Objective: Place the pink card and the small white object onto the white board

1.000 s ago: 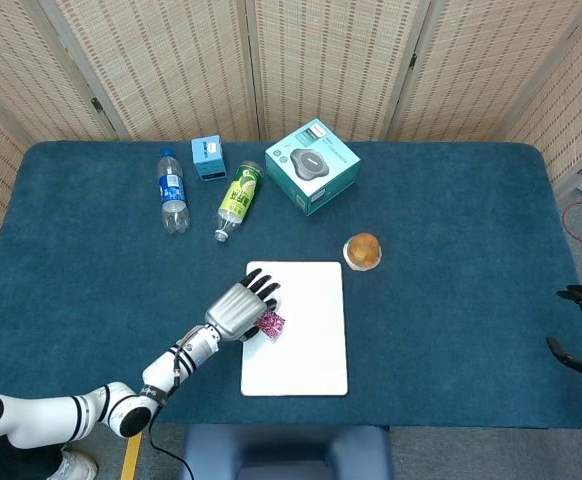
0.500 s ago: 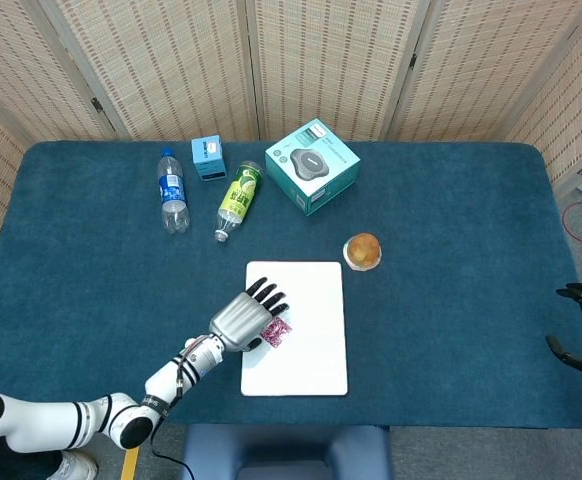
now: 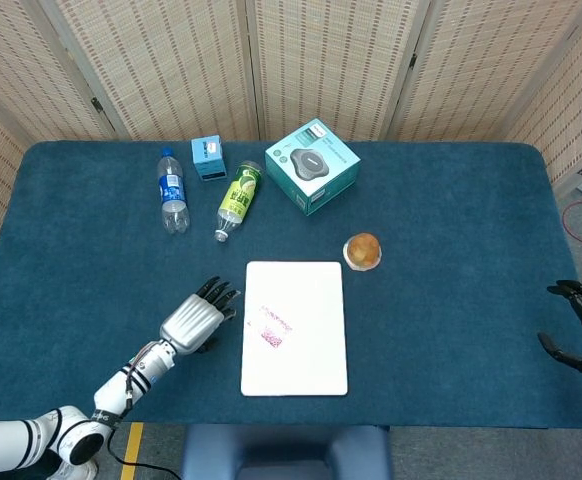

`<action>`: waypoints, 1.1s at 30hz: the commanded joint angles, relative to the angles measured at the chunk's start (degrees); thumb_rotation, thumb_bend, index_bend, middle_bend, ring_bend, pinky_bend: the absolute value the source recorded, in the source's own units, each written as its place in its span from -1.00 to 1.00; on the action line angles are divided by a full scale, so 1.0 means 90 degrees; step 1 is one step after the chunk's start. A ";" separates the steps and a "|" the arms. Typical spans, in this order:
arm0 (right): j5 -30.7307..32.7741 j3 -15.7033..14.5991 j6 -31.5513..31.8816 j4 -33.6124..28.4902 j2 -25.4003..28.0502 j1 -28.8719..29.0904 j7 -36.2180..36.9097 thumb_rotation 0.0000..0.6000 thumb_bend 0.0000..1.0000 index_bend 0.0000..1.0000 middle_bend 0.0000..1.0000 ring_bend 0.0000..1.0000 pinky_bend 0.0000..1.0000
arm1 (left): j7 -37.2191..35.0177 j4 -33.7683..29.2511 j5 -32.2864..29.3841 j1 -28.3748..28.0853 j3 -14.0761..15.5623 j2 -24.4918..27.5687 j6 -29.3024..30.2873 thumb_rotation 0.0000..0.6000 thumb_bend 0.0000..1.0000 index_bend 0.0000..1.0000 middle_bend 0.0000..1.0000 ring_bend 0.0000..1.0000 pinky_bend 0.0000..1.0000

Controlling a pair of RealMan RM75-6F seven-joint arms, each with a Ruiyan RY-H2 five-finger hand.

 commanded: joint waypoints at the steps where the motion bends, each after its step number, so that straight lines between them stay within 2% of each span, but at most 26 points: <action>1: -0.0015 0.0002 -0.0004 -0.0020 0.0011 0.0013 -0.0018 1.00 -0.50 -0.48 -0.49 -0.55 -0.53 | -0.0167 0.0085 0.0157 0.0154 0.0125 0.0100 0.0114 1.00 -0.27 -0.21 -0.72 -0.83 -1.00; 19: -0.0085 -0.0018 -0.0003 -0.0108 0.0039 0.0059 -0.0067 1.00 -0.50 -0.48 -0.49 -0.55 -0.53 | -0.0593 0.0319 0.0421 0.0791 0.0407 0.0273 0.0278 1.00 -0.28 -0.20 -0.72 -0.83 -1.00; 33: -0.0081 -0.0043 0.0045 -0.0087 0.0041 0.0026 -0.0039 1.00 -0.50 -0.48 -0.49 -0.55 -0.53 | -0.0654 0.0590 0.0457 0.0907 0.0313 0.0038 0.0049 1.00 -0.25 -0.15 -0.72 -0.83 -1.00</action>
